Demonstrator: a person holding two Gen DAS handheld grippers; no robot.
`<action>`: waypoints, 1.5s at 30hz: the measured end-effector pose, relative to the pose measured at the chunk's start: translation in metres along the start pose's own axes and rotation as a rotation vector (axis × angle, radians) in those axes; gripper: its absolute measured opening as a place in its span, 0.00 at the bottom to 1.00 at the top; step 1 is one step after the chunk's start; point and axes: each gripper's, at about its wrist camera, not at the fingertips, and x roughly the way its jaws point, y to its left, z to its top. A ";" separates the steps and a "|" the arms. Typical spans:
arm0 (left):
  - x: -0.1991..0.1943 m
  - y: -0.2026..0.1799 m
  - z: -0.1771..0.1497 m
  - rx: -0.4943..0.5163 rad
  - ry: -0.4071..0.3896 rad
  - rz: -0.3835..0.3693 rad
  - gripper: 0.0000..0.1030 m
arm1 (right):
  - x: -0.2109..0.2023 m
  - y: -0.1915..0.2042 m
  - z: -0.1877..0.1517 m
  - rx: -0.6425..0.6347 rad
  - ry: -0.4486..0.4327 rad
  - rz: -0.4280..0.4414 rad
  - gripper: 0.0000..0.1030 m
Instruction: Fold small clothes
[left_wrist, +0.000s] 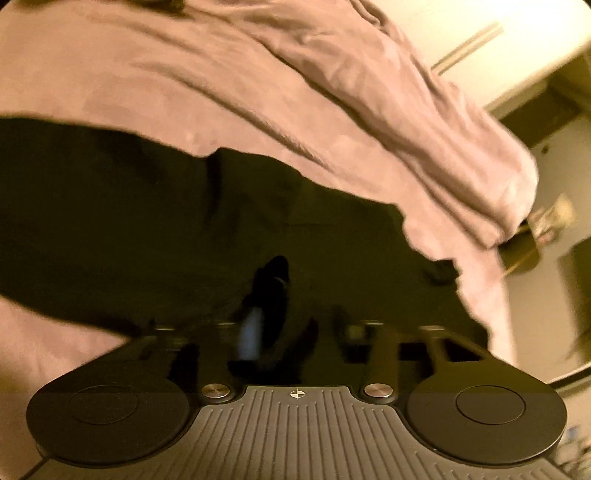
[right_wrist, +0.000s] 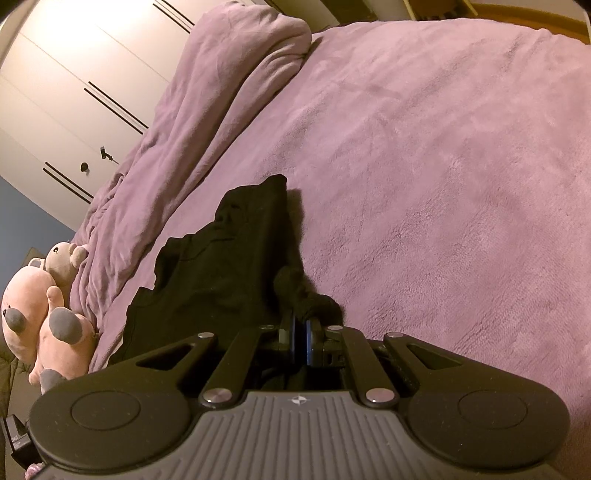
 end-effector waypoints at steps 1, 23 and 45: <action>0.002 -0.004 0.000 0.031 0.001 0.026 0.05 | 0.000 0.001 0.000 -0.007 -0.002 -0.003 0.05; -0.013 -0.014 -0.016 0.207 -0.145 0.184 0.06 | -0.031 -0.006 0.000 -0.050 -0.039 -0.034 0.10; -0.113 0.025 -0.123 0.278 -0.070 0.268 0.59 | -0.119 0.001 -0.084 -0.395 0.110 -0.138 0.26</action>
